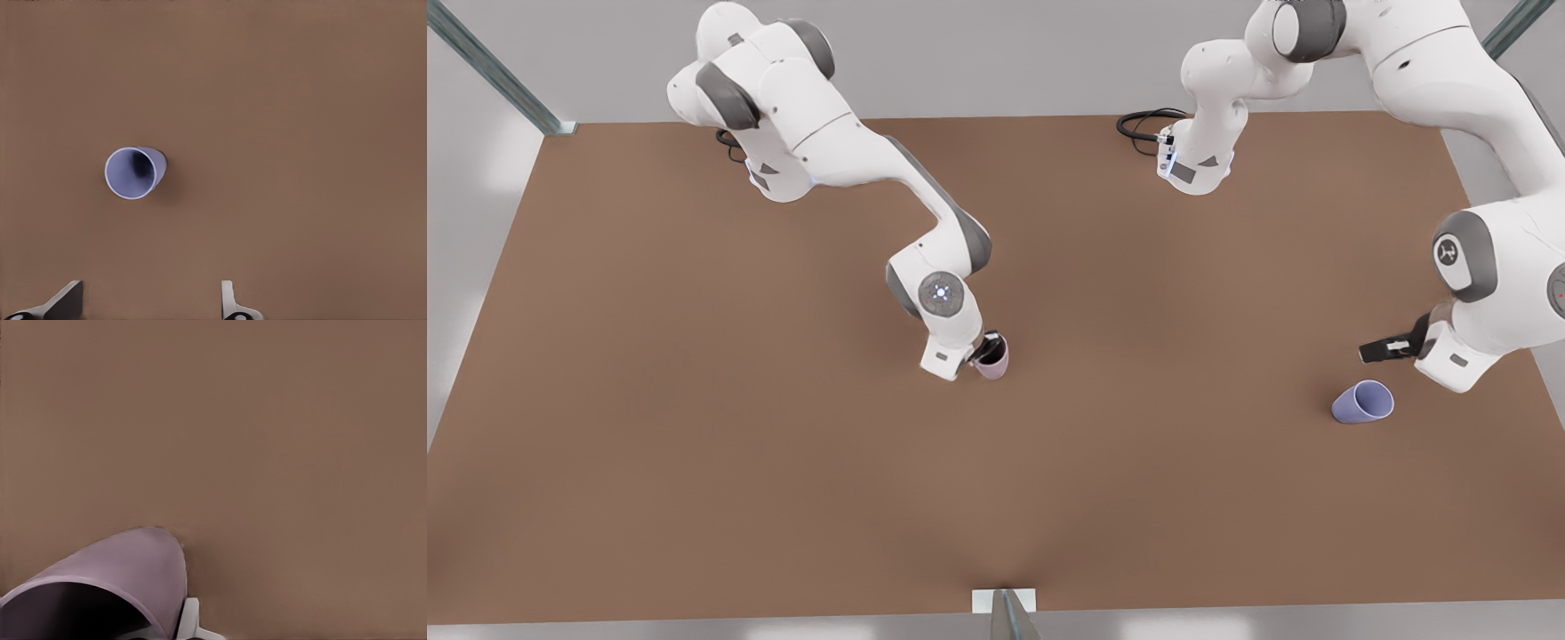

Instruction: Stack the cups, with the pink cup at the bottom and the purple cup at the top

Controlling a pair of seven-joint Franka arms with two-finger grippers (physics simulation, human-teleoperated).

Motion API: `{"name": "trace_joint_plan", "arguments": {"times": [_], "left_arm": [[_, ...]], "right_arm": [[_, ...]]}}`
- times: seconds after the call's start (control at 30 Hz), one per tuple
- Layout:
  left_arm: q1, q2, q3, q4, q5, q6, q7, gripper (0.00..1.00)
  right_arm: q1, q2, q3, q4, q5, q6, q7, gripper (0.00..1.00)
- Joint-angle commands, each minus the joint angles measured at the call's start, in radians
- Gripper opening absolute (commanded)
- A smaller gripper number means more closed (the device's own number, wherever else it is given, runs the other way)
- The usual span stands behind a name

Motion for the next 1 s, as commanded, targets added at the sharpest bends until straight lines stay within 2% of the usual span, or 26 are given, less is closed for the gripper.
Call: {"name": "trace_joint_plan", "arguments": {"times": [0.0, 0.4, 0.43, 0.47, 0.5, 0.87, 0.93, 0.97], "left_arm": [[0.028, 0.032, 0.004, 0.004, 0.004, 0.145, 0.261, 1.00], [0.134, 0.187, 0.006, -0.008, -0.038, 0.335, 0.252, 1.00], [0.137, 0.200, 0.006, -0.008, -0.038, 0.340, 0.258, 1.00], [0.137, 0.202, 0.006, -0.015, -0.039, 0.340, 0.260, 1.00], [0.137, 0.204, 0.006, -0.029, -0.059, 0.340, 0.258, 1.00], [0.190, 0.268, 0.003, -0.037, -0.081, 0.351, 0.265, 1.00], [0.196, 0.277, 0.003, -0.039, -0.081, 0.352, 0.265, 1.00], [0.196, 0.282, 0.004, -0.048, -0.081, 0.352, 0.265, 1.00]], "right_arm": [[0.015, 0.014, 0.001, 0.019, -0.009, -0.043, 0.489, 0.21], [0.054, 0.060, 0.001, 0.033, -0.007, -0.052, 0.521, 0.21], [0.052, 0.060, -0.001, 0.031, -0.007, -0.052, 0.520, 0.26], [0.054, 0.058, -0.001, 0.030, -0.007, -0.051, 0.520, 0.68], [0.052, 0.057, -0.001, 0.027, -0.009, -0.051, 0.515, 1.00], [0.048, -0.043, -0.012, 0.005, -0.003, -0.068, 0.501, 1.00], [0.019, -0.101, -0.012, -0.010, -0.004, -0.094, 0.494, 1.00], [-0.027, -0.149, -0.010, -0.010, -0.003, -0.160, 0.396, 1.00]]}}
